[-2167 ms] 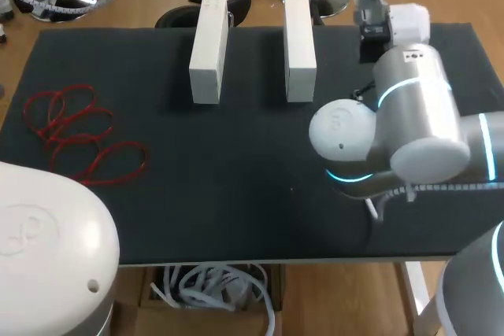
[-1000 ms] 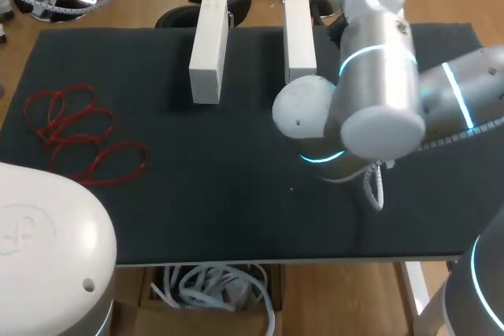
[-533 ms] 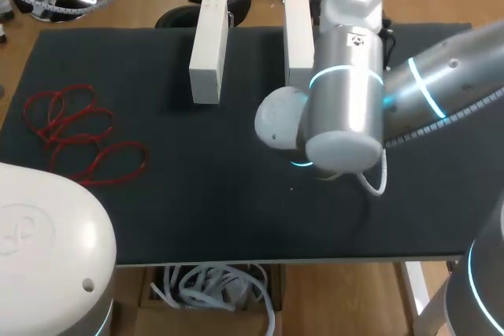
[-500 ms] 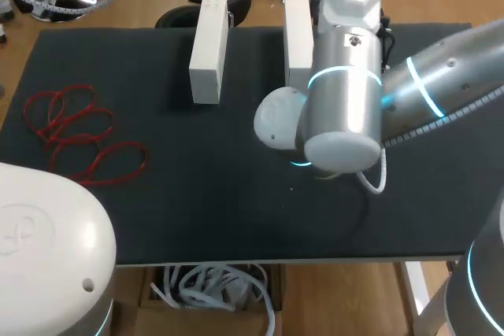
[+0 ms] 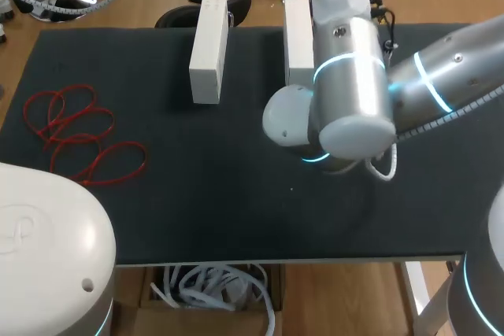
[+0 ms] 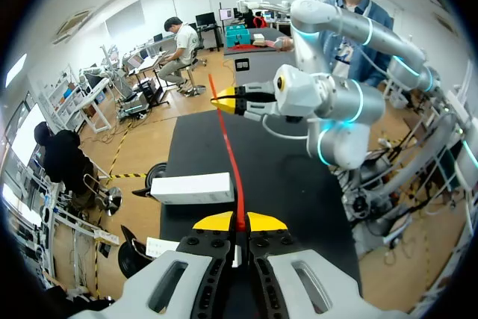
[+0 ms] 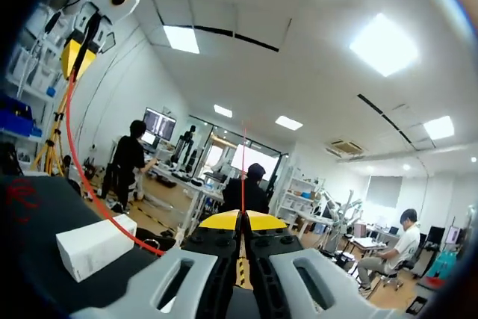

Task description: Grab the tape and strap the tape.

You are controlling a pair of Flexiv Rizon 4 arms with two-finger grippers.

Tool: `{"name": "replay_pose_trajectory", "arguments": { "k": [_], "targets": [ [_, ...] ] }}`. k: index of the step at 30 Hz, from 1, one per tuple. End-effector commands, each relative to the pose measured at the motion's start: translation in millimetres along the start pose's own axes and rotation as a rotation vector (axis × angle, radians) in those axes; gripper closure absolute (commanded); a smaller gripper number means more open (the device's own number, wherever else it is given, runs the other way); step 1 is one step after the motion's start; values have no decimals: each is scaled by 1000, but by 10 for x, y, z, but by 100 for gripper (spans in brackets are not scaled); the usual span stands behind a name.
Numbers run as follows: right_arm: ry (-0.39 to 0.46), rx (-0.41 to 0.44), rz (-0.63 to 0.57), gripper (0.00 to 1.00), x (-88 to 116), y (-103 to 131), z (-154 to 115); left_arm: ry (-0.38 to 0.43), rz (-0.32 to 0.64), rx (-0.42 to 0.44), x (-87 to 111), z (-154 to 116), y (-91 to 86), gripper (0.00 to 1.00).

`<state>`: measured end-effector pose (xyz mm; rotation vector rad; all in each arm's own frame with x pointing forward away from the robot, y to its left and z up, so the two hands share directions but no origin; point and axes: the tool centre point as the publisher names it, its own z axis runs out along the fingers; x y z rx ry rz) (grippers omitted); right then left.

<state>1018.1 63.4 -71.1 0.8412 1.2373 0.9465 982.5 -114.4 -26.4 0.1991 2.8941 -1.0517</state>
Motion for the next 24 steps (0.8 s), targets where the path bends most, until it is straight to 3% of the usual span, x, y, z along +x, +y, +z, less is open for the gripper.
{"name": "replay_pose_trajectory", "arguments": {
  "k": [1,2,21,24],
  "targets": [
    [132,58,-317,100,-99,241,-11,3,-2,-4,-2,-10,-6,100],
    [116,27,-406,100,-100,270,-26,3,-2,-4,-2,-10,-6,100],
    [116,27,-406,100,-100,270,-26,3,-2,-4,-2,-10,-6,100],
    [126,55,-555,100,-21,310,28,3,-2,-4,-2,-10,-6,100]
  ]
}}
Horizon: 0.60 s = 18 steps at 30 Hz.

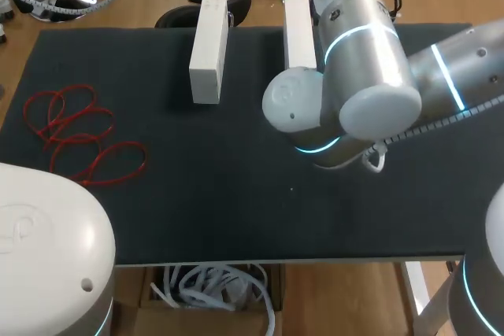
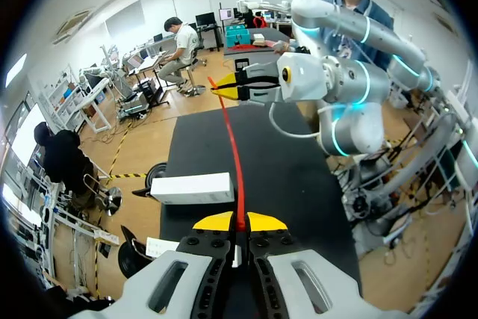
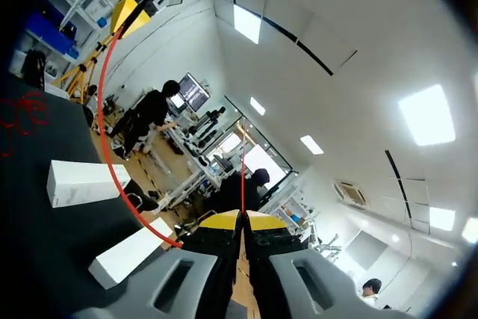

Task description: Grab the tape and strap the tape.

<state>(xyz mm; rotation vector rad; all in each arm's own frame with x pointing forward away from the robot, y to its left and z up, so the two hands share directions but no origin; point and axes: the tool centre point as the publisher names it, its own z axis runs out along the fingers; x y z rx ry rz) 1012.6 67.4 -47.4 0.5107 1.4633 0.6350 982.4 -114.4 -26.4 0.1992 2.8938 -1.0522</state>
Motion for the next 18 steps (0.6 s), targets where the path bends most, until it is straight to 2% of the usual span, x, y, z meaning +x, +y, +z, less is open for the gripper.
{"name": "replay_pose_trajectory", "arguments": {
  "k": [1,3,4,6,13,18],
  "targets": [
    [24,58,-173,100,6,98,64,3,-2,-4,-3,-11,-6,100],
    [27,90,-273,100,23,127,83,3,-2,-4,-3,-11,-6,100],
    [55,132,-313,100,40,127,105,3,-2,-4,-3,-11,-6,100],
    [67,147,-397,100,48,146,120,3,-2,-4,-3,-11,-6,100],
    [68,101,-685,100,37,345,128,3,-2,-4,-3,-11,-6,100],
    [78,86,-798,100,55,536,110,3,-2,-4,-3,-11,-6,100]
  ]
}}
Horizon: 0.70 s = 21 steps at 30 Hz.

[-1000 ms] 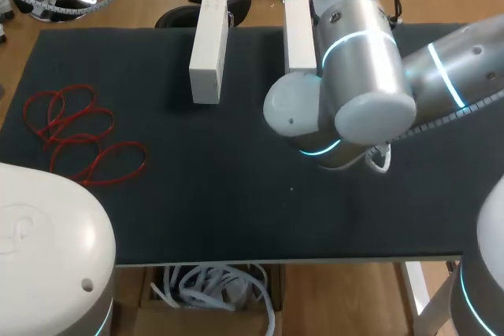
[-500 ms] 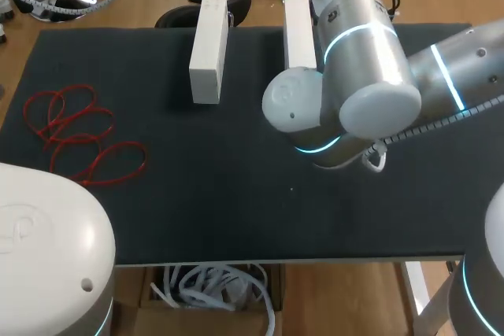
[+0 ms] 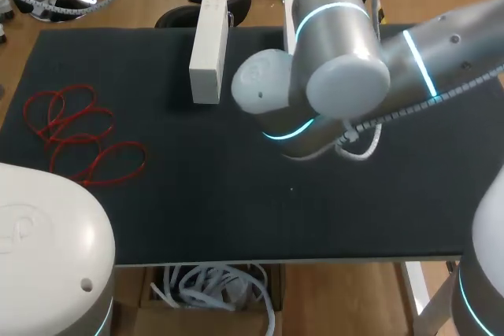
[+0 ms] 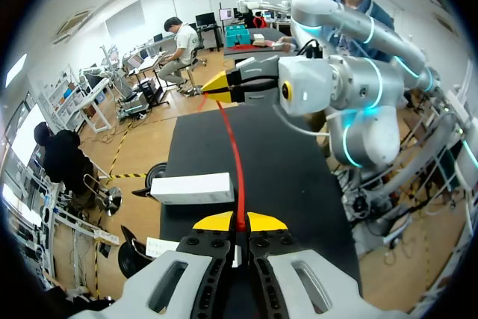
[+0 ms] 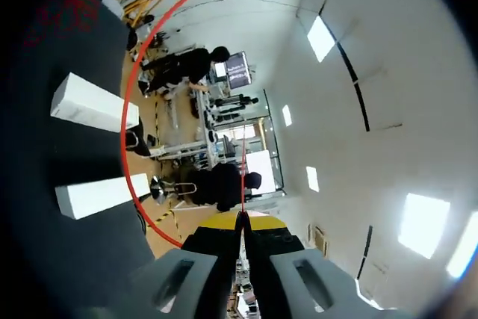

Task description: Grab the tape and strap the tape.

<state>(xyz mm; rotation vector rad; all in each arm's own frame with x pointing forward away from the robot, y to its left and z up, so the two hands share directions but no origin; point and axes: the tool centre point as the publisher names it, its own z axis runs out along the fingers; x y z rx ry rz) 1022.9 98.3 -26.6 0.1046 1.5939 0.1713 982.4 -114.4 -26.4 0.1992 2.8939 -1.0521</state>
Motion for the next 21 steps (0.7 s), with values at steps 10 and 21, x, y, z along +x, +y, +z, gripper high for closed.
{"name": "replay_pose_trajectory", "arguments": {
  "k": [10,21],
  "targets": [
    [-13,34,-293,100,-131,486,-38,3,-2,-4,-2,-10,-5,100],
    [-17,-3,-249,100,-126,798,-95,3,-2,-4,-2,-10,-5,100]
  ]
}}
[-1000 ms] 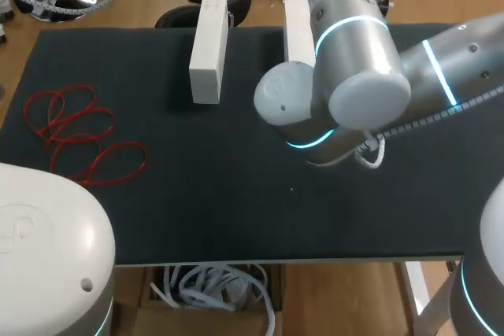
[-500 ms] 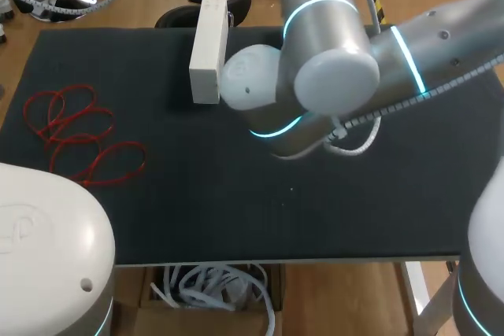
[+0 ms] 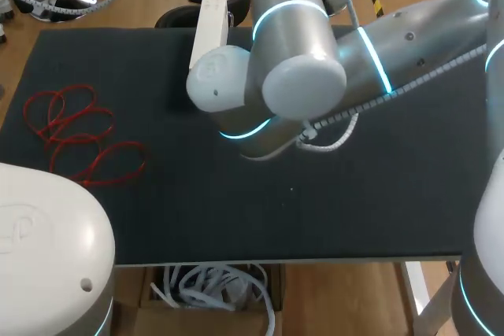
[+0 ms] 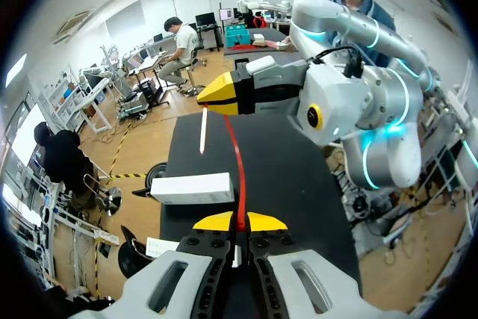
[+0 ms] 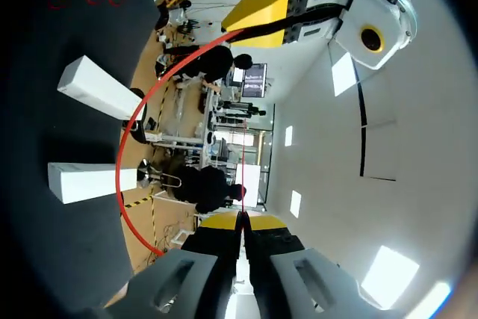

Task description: Grab the tape and strap the tape.

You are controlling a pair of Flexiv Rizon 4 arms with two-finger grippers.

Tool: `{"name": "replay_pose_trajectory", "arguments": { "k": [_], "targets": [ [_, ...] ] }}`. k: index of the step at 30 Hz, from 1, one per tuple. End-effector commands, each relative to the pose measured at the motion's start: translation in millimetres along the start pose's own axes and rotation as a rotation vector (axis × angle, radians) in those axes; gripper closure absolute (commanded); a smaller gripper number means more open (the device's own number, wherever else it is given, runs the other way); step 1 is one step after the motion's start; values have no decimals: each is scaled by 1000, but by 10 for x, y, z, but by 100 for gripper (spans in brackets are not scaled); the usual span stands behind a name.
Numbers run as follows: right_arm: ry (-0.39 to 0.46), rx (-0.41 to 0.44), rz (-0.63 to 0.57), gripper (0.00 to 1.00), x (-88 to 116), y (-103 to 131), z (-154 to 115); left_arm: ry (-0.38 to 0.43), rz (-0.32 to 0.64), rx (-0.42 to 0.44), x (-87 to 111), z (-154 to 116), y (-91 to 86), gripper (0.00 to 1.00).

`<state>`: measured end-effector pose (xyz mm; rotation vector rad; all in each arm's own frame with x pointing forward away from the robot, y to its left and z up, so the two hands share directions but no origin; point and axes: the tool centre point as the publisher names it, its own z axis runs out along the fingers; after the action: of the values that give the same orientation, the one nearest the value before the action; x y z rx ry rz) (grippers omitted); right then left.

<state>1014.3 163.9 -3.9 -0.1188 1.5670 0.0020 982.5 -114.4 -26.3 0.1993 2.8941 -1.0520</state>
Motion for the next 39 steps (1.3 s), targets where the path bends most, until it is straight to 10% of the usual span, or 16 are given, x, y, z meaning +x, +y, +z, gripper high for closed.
{"name": "replay_pose_trajectory", "arguments": {
  "k": [1,39],
  "targets": [
    [8,27,4,100,-56,127,-35,2,-2,-4,-2,-10,-5,100],
    [34,-68,-29,100,-19,616,-155,2,-2,-4,-2,-10,-5,100]
  ]
}}
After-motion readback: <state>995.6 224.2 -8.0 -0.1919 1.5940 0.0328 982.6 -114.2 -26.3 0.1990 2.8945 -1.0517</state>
